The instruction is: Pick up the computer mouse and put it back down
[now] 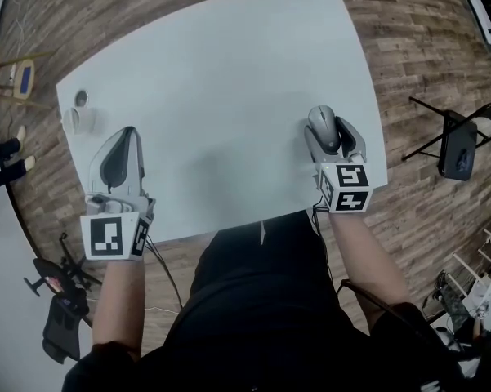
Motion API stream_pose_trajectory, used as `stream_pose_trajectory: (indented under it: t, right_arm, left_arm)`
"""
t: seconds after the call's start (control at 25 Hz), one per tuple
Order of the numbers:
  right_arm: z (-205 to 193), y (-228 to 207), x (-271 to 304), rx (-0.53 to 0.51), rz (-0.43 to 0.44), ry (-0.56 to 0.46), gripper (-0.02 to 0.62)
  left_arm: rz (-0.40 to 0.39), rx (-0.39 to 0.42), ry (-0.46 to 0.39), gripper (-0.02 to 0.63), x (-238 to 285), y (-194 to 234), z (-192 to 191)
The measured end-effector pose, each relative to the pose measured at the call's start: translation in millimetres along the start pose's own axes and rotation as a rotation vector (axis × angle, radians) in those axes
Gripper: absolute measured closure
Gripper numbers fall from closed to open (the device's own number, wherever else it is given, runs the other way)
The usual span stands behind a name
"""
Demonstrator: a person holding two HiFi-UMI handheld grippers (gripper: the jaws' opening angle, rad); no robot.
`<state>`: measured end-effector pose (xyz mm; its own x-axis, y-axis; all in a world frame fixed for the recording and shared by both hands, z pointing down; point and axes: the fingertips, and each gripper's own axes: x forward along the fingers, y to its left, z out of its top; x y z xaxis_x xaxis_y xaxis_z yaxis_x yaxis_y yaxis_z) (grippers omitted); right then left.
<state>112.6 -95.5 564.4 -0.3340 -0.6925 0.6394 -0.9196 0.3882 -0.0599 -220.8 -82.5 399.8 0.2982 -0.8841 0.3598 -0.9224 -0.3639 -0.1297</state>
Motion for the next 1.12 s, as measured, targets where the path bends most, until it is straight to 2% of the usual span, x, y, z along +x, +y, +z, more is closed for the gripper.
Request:
stream_pose_trajectory:
  t: [0.4, 0.64, 1.12]
  right_arm:
    - [-12, -4, 9, -0.014, 0.010, 0.026, 0.298]
    - [-16, -2, 15, -0.008, 0.014, 0.035, 0.298]
    - [-24, -4, 22, -0.025, -0.003, 0.054, 0.298]
  left_arm:
    - [0.002, -0.028, 0.057, 0.603, 5, -10, -15]
    - [-0.005, 0.002, 0.056, 0.603, 4, -11, -16]
    - [-0.010, 0.007, 0.063, 0.603, 5, -21, -13]
